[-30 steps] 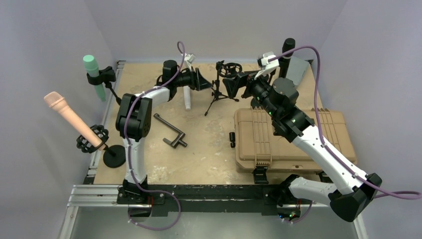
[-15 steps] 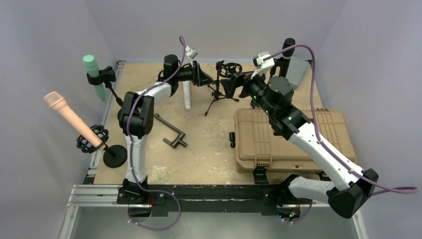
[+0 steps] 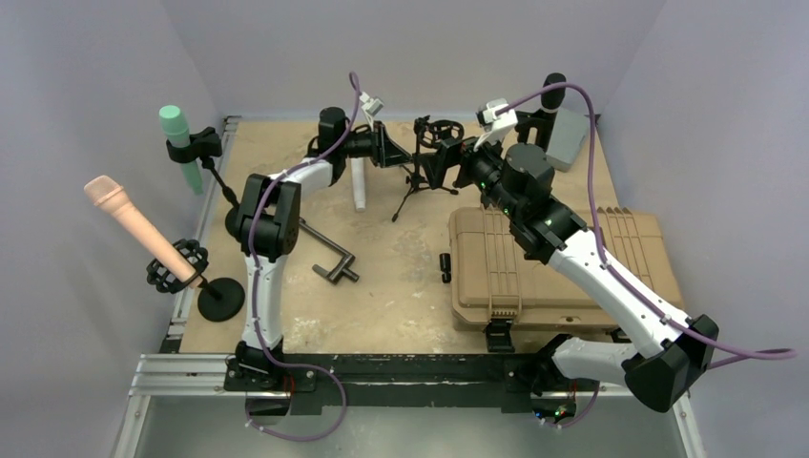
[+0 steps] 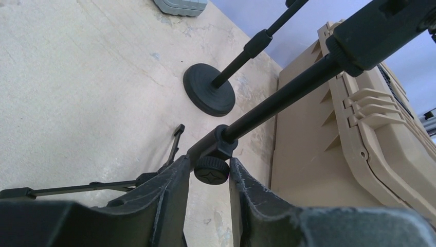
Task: Remove the microphone from the stand
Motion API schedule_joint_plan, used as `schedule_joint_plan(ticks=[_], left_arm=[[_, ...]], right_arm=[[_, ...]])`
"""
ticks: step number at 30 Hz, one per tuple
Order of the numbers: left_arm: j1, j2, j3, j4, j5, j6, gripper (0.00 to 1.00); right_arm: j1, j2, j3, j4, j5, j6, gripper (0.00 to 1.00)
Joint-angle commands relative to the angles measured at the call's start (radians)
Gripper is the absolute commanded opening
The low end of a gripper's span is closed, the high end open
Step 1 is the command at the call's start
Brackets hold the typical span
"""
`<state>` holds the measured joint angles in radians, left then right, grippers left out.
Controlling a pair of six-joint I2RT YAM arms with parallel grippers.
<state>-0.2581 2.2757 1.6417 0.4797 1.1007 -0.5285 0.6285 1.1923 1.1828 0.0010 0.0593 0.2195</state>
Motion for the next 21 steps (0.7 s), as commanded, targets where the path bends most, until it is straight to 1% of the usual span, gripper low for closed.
schedule_joint_plan(ticks=[1, 4, 7, 9, 10, 12, 17, 18, 20, 21], left_arm=[[-0.005, 0.002, 0.046, 0.061, 0.017, -0.001, 0.29], [-0.005, -0.001, 0.046, 0.058, 0.01, -0.008, 0.22], [-0.004, -0.009, 0.047, 0.026, 0.004, -0.013, 0.1], [-0.001, -0.016, 0.049, -0.018, -0.004, -0.02, 0.05], [0.001, -0.019, 0.054, -0.047, -0.008, -0.025, 0.0], [0.003, -0.02, 0.077, -0.123, -0.03, -0.045, 0.0], [0.006, -0.034, 0.098, -0.219, -0.083, -0.203, 0.0], [0.007, -0.045, 0.097, -0.259, -0.106, -0.224, 0.0], [0.016, -0.057, 0.117, -0.389, -0.177, -0.269, 0.0], [0.022, -0.059, 0.12, -0.419, -0.195, -0.31, 0.0]], right_arm=[[0.0, -0.004, 0.044, 0.032, -0.013, 0.003, 0.99], [0.001, 0.0, 0.043, 0.033, -0.015, 0.004, 0.99], [0.001, 0.001, 0.044, 0.032, -0.014, 0.001, 0.99], [0.001, 0.0, 0.043, 0.031, -0.011, 0.0, 0.99], [0.001, -0.003, 0.042, 0.032, -0.009, -0.001, 0.99], [0.001, -0.005, 0.037, 0.034, -0.006, -0.003, 0.99], [0.001, -0.01, 0.032, 0.036, -0.007, -0.003, 0.99], [0.002, -0.012, 0.031, 0.036, -0.008, -0.003, 0.99], [0.001, -0.019, 0.028, 0.034, -0.007, -0.003, 0.99], [0.001, -0.023, 0.026, 0.034, -0.007, -0.003, 0.99]])
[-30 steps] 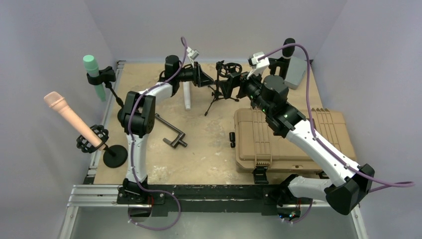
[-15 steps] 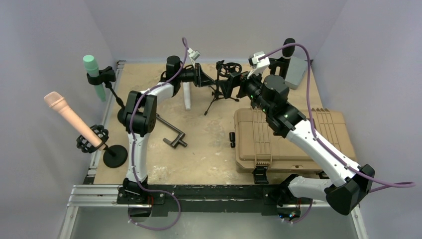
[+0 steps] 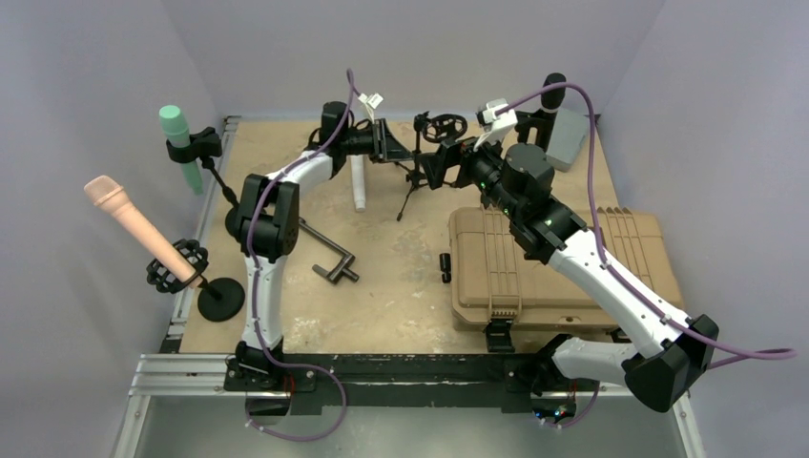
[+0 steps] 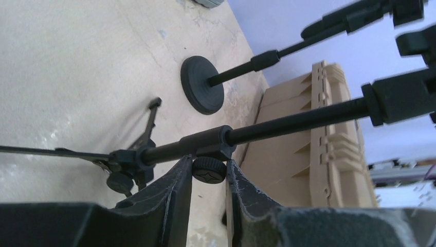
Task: Remove the microphone from the stand
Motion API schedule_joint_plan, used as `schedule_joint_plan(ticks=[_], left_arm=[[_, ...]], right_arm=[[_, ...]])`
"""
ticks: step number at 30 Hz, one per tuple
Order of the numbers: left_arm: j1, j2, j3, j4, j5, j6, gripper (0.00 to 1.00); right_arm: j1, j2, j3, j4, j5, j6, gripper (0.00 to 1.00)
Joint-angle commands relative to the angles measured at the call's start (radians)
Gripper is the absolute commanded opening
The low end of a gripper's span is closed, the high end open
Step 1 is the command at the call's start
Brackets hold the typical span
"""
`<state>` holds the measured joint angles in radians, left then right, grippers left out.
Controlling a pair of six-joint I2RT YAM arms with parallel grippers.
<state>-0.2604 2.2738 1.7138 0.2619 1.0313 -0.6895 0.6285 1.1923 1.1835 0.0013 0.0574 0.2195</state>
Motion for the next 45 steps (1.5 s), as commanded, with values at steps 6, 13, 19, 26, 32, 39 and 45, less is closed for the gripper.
schedule_joint_plan(ticks=[6, 13, 19, 26, 32, 39, 45], left_arm=[[0.047, -0.042, 0.04, -0.169, -0.102, -0.429, 0.0], [0.049, -0.038, -0.069, 0.012, -0.146, -0.771, 0.0], [0.046, -0.083, -0.179, 0.069, -0.237, -0.955, 0.0], [0.022, -0.087, -0.28, 0.203, -0.294, -1.203, 0.0], [0.009, -0.108, -0.345, 0.241, -0.367, -1.26, 0.02], [0.005, -0.235, -0.332, 0.003, -0.431, -0.835, 0.55], [-0.009, -0.433, -0.41, -0.204, -0.644, -0.353, 0.77]], right_arm=[[0.001, -0.048, 0.019, 0.034, -0.009, -0.003, 0.99], [0.002, -0.08, 0.013, 0.025, 0.007, -0.005, 0.99], [0.001, -0.088, 0.014, 0.025, 0.006, -0.006, 0.99], [0.001, -0.084, 0.019, 0.022, -0.005, -0.003, 0.99], [0.001, -0.088, 0.023, 0.018, 0.003, 0.0, 0.99], [0.002, -0.09, 0.013, 0.021, 0.015, 0.009, 0.99], [0.001, -0.089, 0.008, 0.007, 0.007, 0.017, 0.99]])
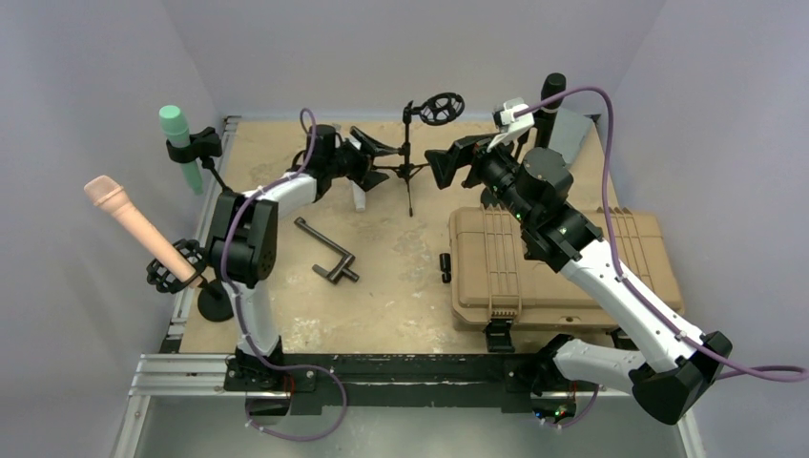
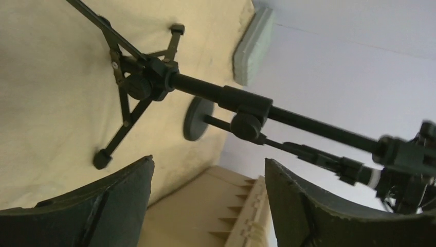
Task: Remove the microphone from the stand
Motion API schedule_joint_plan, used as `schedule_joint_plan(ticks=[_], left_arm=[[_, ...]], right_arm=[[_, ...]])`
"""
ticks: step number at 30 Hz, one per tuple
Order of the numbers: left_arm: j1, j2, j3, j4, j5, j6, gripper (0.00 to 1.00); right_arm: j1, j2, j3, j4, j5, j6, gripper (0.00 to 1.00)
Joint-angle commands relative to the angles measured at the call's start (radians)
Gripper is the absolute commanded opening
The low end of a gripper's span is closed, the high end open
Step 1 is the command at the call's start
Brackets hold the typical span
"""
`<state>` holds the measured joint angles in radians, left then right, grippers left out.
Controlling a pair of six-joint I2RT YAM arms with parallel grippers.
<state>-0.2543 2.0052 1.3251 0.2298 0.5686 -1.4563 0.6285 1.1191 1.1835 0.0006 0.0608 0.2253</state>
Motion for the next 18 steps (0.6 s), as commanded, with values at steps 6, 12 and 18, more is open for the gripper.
schedule_joint_plan(ticks=[6, 12, 18], left_arm=[[-0.184, -0.275, -0.029, -0.226, -0.551, 1.028, 0.74], [-0.25, -0.236, -0.072, 0.022, -0.605, 1.304, 0.73], [-0.247, -0.158, 0.012, 0.007, -0.588, 1.375, 0.69]], right_arm=[[0.001, -0.016, 0.02, 0.004, -0.004, 0.011, 0.99], [0.001, 0.005, 0.031, 0.005, -0.011, 0.008, 0.99], [0.002, -0.008, 0.017, 0.003, -0.01, 0.006, 0.99]])
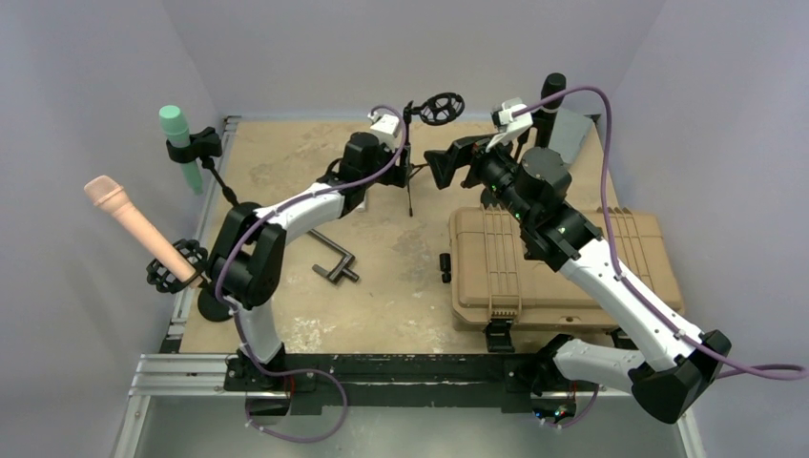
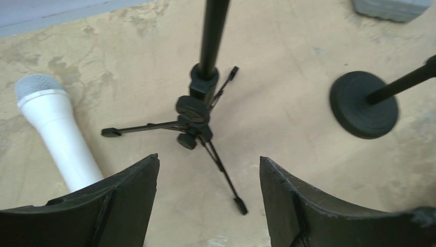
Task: Remove the microphone from the stand
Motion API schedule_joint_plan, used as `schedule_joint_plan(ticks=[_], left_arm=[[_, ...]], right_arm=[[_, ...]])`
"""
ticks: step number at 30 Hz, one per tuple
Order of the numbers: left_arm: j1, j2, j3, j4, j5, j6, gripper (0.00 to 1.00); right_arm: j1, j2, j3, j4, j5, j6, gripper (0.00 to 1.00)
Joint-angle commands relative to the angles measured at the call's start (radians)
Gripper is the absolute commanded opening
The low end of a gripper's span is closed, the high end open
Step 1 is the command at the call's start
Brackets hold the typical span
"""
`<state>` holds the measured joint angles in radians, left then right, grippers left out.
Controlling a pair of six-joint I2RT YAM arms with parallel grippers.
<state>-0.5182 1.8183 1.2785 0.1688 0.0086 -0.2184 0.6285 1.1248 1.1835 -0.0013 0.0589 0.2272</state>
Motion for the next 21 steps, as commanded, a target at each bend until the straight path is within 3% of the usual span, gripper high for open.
schedule_joint_plan(ticks=[1, 7, 21], left_arm=[[0.019, 0.036, 0.067, 0.07, -0.02, 0.138, 0.67], [0.097, 0.086, 0.113, 0.12, 0.241, 0.028, 0.48], [0.138, 0.141, 0.14, 0.185, 0.406, -0.019, 0.48]], right_arm=[[0.002, -0.019, 0.012, 0.009, -0.006, 0.003, 0.99], [0.002, -0.013, 0.02, 0.004, 0.001, -0.005, 0.99], [0.002, 0.008, 0.016, 0.009, 0.006, 0.009, 0.99]])
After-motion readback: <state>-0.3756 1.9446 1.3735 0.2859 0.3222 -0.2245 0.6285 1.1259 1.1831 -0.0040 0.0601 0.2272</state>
